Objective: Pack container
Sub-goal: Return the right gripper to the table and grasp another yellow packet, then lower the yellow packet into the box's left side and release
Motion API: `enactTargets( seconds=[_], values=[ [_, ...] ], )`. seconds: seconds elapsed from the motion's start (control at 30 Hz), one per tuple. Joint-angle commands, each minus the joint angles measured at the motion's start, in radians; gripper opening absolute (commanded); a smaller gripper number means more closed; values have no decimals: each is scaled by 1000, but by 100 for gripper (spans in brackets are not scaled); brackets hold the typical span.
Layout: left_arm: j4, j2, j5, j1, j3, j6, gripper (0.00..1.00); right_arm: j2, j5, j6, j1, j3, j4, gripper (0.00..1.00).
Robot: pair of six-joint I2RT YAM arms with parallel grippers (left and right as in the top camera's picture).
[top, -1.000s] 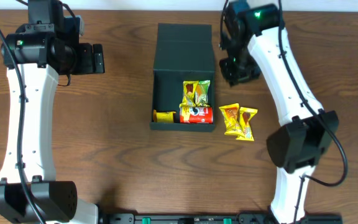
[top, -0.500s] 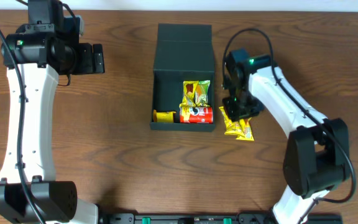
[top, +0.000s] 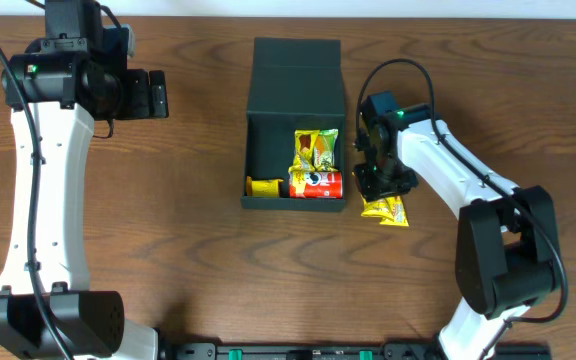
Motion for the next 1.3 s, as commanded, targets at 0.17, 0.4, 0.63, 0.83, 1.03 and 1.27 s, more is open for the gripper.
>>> enactTargets(
  seconds=[0.17, 0.4, 0.63, 0.83, 1.03, 1.27],
  values=[
    [-2, 6, 3, 3, 6, 6, 95, -8, -5, 10, -2, -63, 43, 24],
    [-2, 6, 3, 3, 6, 6, 95, -8, -5, 14, -2, -64, 43, 8],
    [-2, 6, 30, 2, 6, 6, 95, -8, -5, 32, -2, 26, -22, 2],
    [-2, 6, 48, 2, 6, 6, 95, -14, -5, 49, -2, 247, -138, 1],
    [-2, 6, -34, 3, 6, -14, 95, -13, -7, 174, 45, 452, -142, 1],
    [1, 6, -57, 3, 6, -13, 95, 18, -8, 231, 210, 494, 12, 1]
  ],
)
